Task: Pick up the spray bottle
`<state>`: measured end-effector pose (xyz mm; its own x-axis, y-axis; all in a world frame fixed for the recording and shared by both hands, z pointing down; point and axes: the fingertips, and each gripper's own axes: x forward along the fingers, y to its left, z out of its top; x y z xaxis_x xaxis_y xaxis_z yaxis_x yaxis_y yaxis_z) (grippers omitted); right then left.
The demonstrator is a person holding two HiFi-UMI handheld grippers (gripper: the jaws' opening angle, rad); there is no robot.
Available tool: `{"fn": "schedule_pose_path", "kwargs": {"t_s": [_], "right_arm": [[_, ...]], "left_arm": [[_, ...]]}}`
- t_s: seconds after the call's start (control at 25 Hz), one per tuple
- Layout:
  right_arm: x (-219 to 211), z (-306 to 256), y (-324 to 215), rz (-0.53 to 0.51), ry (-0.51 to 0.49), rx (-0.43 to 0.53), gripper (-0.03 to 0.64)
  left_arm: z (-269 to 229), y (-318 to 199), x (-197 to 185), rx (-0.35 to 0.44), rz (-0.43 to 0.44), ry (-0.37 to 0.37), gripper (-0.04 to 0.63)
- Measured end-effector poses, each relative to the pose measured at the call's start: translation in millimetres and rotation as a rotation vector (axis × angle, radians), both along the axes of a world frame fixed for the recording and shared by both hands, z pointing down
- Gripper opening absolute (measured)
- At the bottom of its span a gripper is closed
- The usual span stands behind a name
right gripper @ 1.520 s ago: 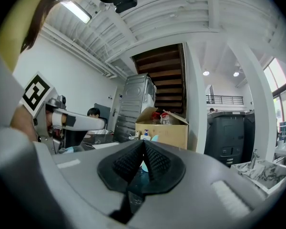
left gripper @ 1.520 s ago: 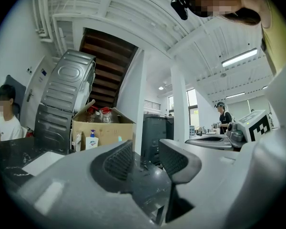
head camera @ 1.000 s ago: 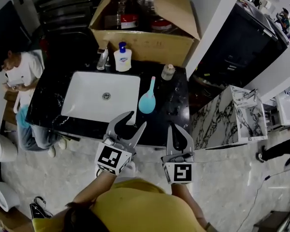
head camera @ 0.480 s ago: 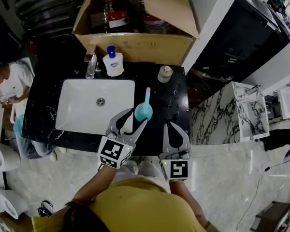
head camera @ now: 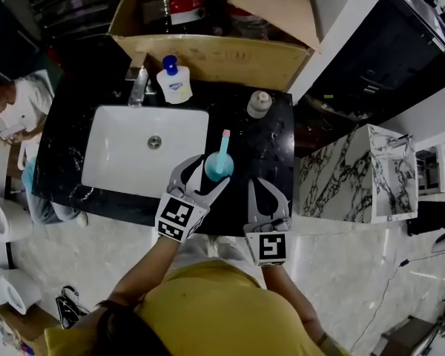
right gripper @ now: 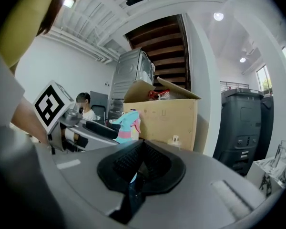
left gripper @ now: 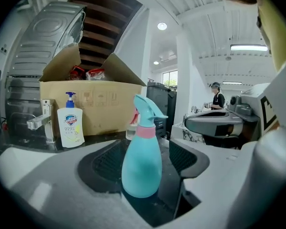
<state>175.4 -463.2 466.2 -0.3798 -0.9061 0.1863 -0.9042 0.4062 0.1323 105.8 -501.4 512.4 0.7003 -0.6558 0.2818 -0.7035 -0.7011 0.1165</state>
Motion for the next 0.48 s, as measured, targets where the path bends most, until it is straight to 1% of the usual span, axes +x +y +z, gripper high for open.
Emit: {"fn": "schedule_pose_path", "kwargs": {"t_s": [0.16, 0.36, 0.48], "right_arm": [[-0.2, 12.9, -6.3, -0.019, 0.006, -0.016, 0.002], [-2.3, 23.5, -10.7, -0.044, 0.021, -0.032, 0.001], [-5.8, 31.4, -14.6, -0.057, 0.022, -0.039, 0.001]], "left_arm": [[18.4, -7.7, 4.6, -0.017, 0.011, -0.056, 0.393], [46.3, -14.2, 8.3, -0.076, 0.015, -0.108, 0.425], [62.3, -19.0, 12.0, -0.1, 0.034, -0.133, 0.438]]}}
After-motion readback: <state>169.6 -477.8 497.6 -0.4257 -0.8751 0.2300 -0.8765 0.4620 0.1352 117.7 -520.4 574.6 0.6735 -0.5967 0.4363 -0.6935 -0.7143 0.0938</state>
